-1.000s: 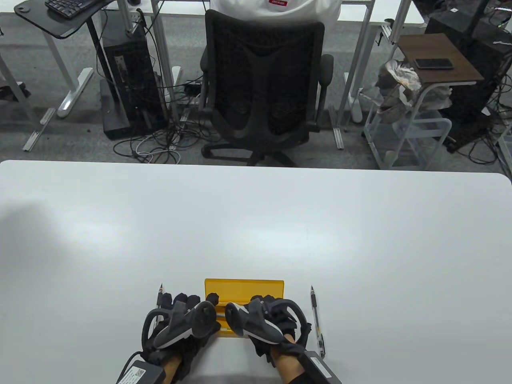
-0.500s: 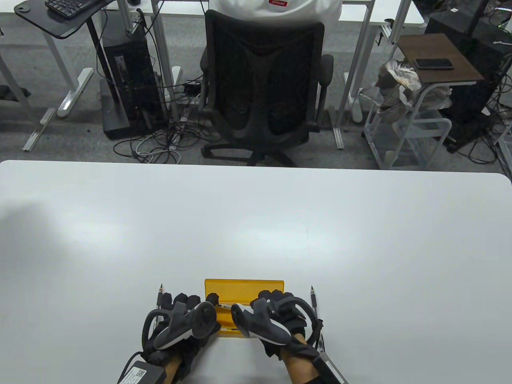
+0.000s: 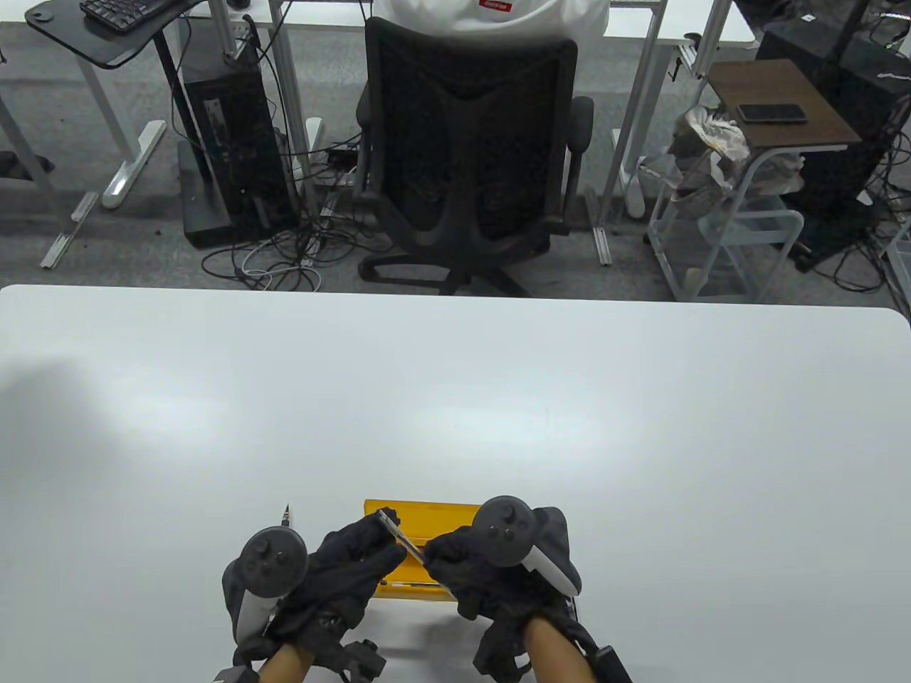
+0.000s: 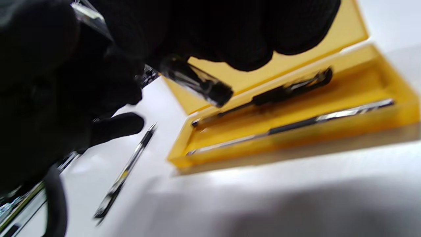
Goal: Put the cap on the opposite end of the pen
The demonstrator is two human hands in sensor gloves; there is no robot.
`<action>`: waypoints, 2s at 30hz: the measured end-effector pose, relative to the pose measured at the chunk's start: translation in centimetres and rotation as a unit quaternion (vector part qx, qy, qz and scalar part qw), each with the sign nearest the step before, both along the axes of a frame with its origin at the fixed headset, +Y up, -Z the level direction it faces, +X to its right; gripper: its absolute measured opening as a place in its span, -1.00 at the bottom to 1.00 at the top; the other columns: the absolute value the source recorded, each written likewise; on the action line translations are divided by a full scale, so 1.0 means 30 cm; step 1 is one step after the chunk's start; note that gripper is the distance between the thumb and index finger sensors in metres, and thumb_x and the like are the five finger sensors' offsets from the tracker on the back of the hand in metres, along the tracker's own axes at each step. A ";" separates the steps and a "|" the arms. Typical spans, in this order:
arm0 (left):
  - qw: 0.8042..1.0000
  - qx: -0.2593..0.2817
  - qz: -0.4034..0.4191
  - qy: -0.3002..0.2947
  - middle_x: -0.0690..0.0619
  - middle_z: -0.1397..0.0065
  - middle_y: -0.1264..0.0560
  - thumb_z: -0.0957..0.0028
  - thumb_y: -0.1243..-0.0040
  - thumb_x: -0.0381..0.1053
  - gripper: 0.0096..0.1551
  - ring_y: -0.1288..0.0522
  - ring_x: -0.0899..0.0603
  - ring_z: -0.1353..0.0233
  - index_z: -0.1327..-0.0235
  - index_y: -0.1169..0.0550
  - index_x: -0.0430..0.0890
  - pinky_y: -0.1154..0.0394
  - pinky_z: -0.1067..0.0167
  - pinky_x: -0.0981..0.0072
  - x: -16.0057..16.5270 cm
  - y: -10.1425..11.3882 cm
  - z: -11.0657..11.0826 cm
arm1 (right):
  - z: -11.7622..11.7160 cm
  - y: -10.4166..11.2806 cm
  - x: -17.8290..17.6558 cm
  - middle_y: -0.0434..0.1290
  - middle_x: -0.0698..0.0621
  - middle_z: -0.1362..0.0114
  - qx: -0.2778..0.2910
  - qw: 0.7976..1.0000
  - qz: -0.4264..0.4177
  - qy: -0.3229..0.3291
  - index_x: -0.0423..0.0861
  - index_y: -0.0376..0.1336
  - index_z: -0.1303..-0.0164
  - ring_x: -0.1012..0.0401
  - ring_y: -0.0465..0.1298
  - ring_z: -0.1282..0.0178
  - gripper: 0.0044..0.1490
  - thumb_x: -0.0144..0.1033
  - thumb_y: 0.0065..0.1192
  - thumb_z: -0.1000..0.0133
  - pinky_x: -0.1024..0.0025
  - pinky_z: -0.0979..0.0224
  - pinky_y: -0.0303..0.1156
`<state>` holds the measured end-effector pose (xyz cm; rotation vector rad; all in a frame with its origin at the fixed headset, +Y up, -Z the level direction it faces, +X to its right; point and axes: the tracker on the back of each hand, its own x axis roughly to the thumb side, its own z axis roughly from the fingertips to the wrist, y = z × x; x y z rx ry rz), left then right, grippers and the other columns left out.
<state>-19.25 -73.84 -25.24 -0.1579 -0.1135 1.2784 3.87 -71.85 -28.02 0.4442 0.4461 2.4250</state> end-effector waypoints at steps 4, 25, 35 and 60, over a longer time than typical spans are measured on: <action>1.000 0.006 0.004 0.015 -0.13 -0.30 -0.56 -0.08 -0.42 -0.01 -0.39 -0.42 -0.28 -0.31 -0.38 -0.50 -0.12 -0.05 -0.38 -0.58 0.006 0.023 0.010 | 0.008 -0.005 -0.018 0.56 -0.03 -0.09 -0.035 0.998 -0.044 0.027 -0.01 0.46 -0.16 0.10 0.57 -0.04 -0.48 -0.21 0.23 -0.01 -0.03 -0.24 0.47; 0.990 0.109 0.039 0.078 -0.07 -0.16 -0.68 -0.10 -0.29 -0.03 -0.36 -0.62 -0.14 -0.08 -0.39 -0.35 -0.19 -0.28 -0.39 -0.29 -0.078 0.084 0.021 | 0.025 0.002 -0.059 0.65 0.08 0.27 -0.043 0.985 -0.161 0.043 -0.08 0.50 0.02 0.23 0.67 0.36 -0.43 -0.04 0.05 -0.02 0.21 0.14 0.59; 0.966 0.178 -0.025 0.188 -0.09 -0.11 -0.73 -0.09 -0.43 0.01 -0.35 -0.65 -0.14 0.01 -0.33 -0.46 -0.26 -0.31 -0.36 -0.27 -0.279 0.106 0.015 | 0.003 0.015 -0.007 0.68 -0.02 0.13 0.031 0.991 -0.124 -0.042 -0.11 0.47 -0.08 0.13 0.69 0.23 -0.45 -0.14 0.25 0.04 0.15 0.06 0.59; 0.884 0.293 -0.364 0.004 -0.19 -0.14 -0.70 -0.08 -0.33 -0.10 -0.50 -0.54 -0.30 -0.13 -0.27 -0.61 -0.21 -0.18 -0.36 -0.45 -0.085 0.138 0.036 | 0.014 0.006 0.030 0.62 -0.06 -0.08 0.071 0.992 -0.048 -0.090 -0.06 0.42 -0.23 0.08 0.66 0.02 -0.44 -0.26 0.27 0.01 0.06 -0.11 0.55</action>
